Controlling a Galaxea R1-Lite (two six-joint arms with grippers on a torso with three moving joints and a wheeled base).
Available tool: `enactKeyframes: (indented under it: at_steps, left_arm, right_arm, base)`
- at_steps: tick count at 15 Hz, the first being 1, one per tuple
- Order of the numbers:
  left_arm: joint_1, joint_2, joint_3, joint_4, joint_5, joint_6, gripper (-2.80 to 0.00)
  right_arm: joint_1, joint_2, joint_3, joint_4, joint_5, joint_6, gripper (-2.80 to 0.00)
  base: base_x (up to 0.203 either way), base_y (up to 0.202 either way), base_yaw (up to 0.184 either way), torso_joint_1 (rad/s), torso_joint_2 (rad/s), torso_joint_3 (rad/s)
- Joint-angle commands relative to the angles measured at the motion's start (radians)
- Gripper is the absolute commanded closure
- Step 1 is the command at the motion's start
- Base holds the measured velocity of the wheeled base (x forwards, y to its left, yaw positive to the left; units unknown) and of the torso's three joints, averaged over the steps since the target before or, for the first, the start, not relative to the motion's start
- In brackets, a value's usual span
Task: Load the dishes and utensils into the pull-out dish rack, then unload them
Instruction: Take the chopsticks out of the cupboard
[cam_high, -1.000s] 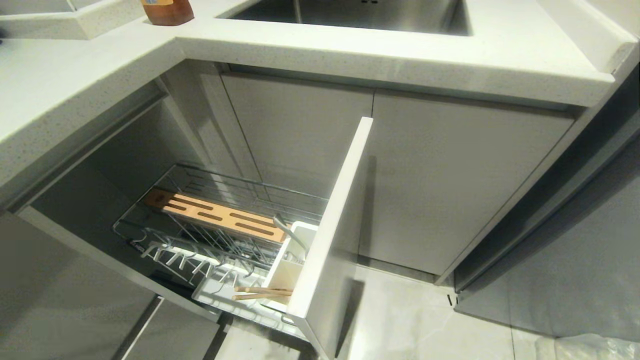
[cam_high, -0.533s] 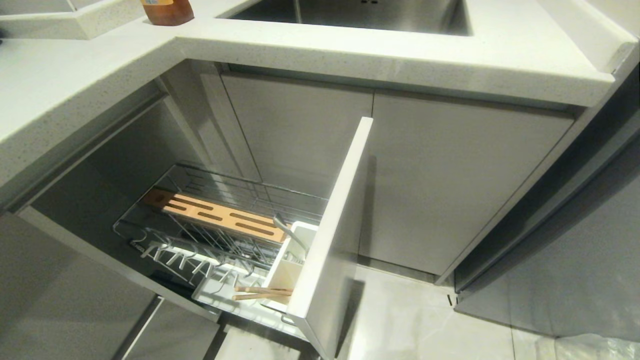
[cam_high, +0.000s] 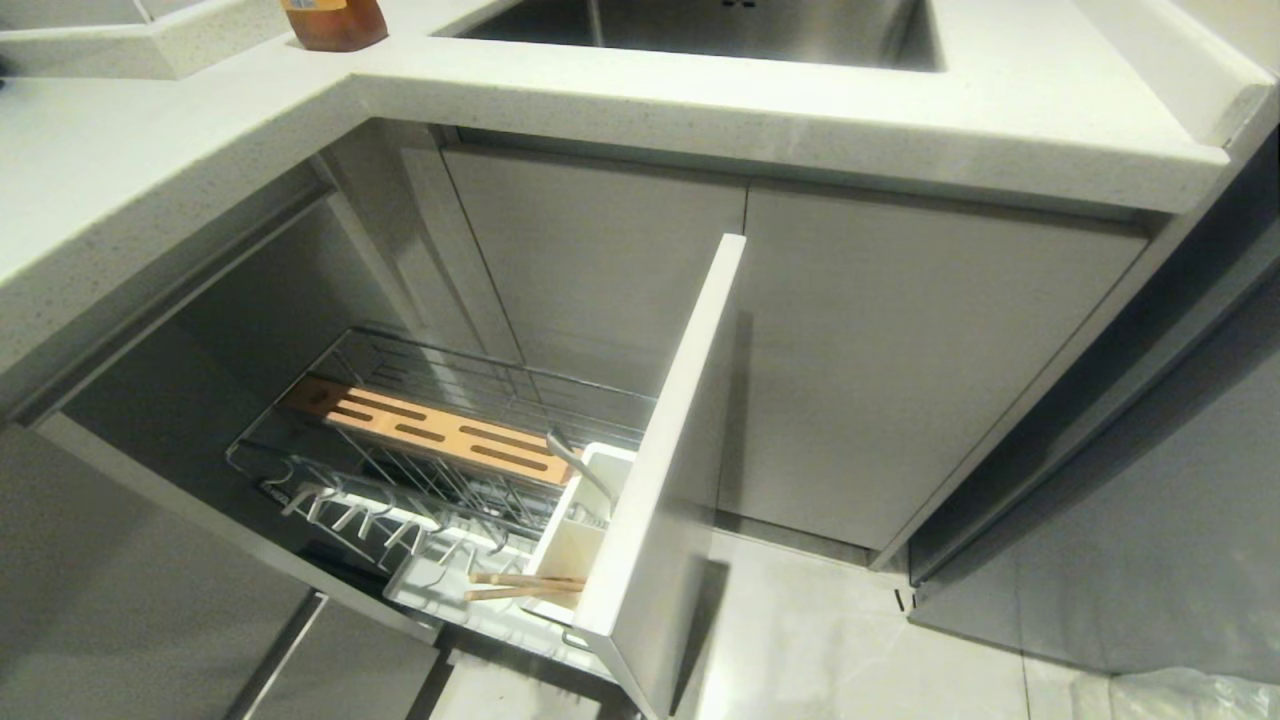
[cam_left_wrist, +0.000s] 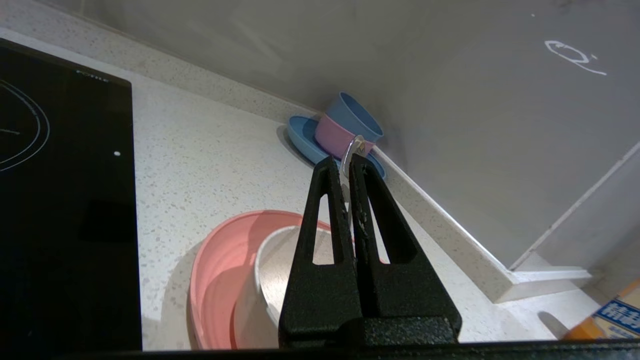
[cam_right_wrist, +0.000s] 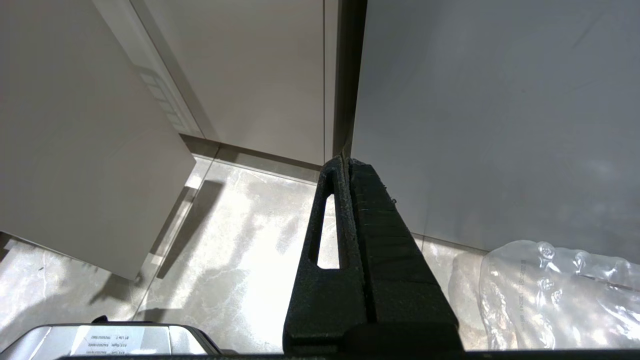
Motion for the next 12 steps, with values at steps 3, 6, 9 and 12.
enactKeyframes:
  at_steps: [3, 6, 9, 12]
  left_arm:
    - [0.002, 0.084, 0.000, -0.033, -0.032, -0.006, 0.00]
    - [0.002, 0.086, 0.003, -0.030, -0.064, -0.018, 0.00]
    - [0.002, 0.081, 0.008, -0.027, -0.099, -0.021, 0.00]
    - [0.002, 0.078, 0.009, -0.024, -0.112, -0.020, 0.00]
  right_arm:
    - [0.000, 0.000, 0.000, 0.000, 0.000, 0.000, 0.00]
    - [0.000, 0.000, 0.000, -0.001, -0.001, 0.000, 0.00]
    - [0.000, 0.000, 0.000, -0.001, 0.000, 0.000, 0.00]
    - [0.000, 0.000, 0.000, -0.001, -0.001, 0.000, 0.00]
  base:
    - [0.000, 0.000, 0.000, 0.000, 0.00, 0.000]
    - [0.000, 0.000, 0.000, 0.000, 0.00, 0.000]
    - [0.000, 0.000, 0.000, 0.000, 0.00, 0.000]
    - [0.000, 0.000, 0.000, 0.000, 0.00, 0.000]
